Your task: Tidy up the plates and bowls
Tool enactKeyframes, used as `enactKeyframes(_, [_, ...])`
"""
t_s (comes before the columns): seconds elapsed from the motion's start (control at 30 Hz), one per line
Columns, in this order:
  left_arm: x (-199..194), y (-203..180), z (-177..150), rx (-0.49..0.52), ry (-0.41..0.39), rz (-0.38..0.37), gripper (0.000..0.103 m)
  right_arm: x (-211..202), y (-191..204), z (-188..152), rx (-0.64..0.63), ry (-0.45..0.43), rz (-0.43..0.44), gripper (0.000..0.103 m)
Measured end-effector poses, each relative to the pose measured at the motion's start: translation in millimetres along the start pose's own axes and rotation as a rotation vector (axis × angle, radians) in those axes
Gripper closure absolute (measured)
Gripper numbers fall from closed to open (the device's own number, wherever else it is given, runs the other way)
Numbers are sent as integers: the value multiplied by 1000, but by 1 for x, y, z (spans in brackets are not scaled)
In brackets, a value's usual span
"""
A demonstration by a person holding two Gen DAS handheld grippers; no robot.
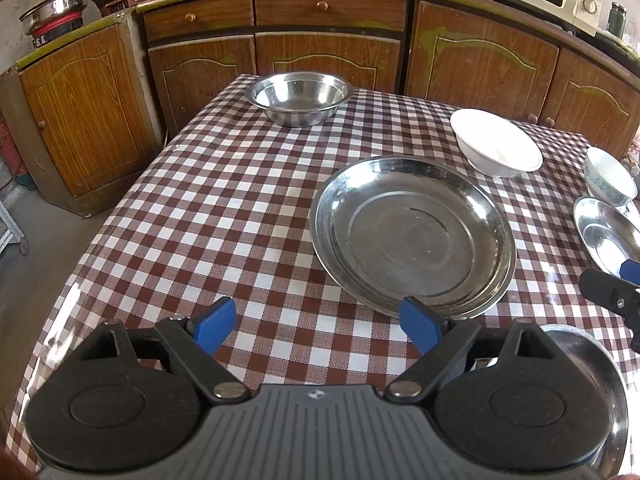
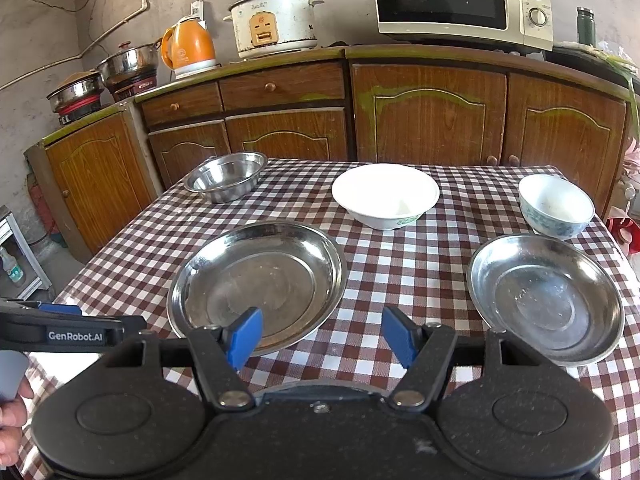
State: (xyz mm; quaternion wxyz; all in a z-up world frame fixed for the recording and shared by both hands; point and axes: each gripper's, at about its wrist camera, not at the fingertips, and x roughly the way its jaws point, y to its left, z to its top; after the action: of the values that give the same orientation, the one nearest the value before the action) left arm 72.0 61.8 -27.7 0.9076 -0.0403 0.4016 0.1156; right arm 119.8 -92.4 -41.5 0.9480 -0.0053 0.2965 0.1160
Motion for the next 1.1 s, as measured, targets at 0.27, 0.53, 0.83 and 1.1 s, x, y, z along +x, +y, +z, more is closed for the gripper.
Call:
enactKeyframes(0.27, [7,3,3,1,4,5,12,7,0,4,2,3,-4,24])
enactKeyframes(0.53, [14,4,7,6,7,15,11,17,-3,6,6,13,-9,24])
enactKeyframes(0.83, [25,10,14,-7,14,15,11,31,-5,8,11,29,-14,24])
enactKeyframes(1.1, [33,9,18,0,17,20,11,41,-5,9,7,42,-20,24])
